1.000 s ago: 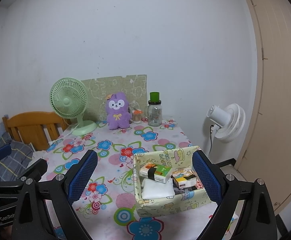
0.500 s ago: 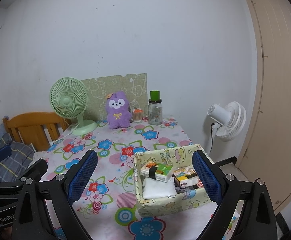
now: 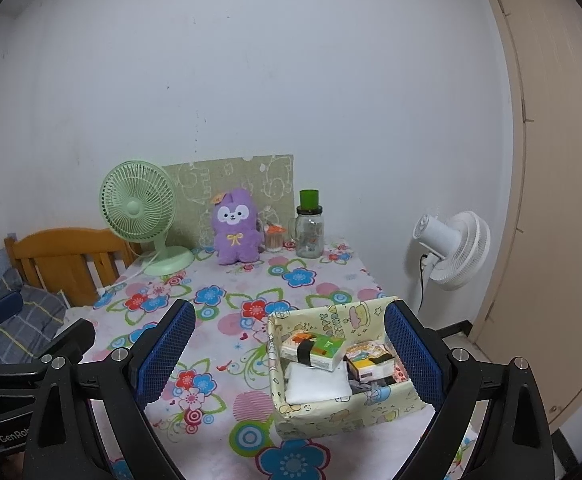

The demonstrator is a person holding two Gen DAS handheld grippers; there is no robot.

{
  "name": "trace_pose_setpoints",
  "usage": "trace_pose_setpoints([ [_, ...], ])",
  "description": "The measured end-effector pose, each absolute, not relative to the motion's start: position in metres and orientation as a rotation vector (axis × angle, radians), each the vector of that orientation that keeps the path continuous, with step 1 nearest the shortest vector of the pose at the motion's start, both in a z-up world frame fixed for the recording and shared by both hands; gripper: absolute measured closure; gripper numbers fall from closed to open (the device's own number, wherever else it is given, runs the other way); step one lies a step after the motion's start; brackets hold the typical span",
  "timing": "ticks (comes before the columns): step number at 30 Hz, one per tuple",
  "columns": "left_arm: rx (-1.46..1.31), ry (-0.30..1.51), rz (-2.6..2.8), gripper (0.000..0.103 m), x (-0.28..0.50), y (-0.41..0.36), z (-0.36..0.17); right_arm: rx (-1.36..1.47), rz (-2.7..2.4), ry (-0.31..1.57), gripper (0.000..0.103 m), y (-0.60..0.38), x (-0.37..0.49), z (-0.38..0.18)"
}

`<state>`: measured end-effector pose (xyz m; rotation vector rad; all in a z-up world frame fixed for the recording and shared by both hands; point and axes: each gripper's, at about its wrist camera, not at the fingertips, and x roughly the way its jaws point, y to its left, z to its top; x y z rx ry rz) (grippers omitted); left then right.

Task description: Organize soft objects

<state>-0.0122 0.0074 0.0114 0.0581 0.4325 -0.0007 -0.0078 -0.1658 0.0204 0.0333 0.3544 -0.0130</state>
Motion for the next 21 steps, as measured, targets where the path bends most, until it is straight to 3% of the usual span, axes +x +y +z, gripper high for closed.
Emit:
trace_pose_setpoints([
  [21, 0.044, 0.438, 0.006, 0.0, -0.0152, 0.0078, 0.0126, 0.029, -0.017, 0.356, 0.006, -0.1631, -0.0105, 0.0217],
])
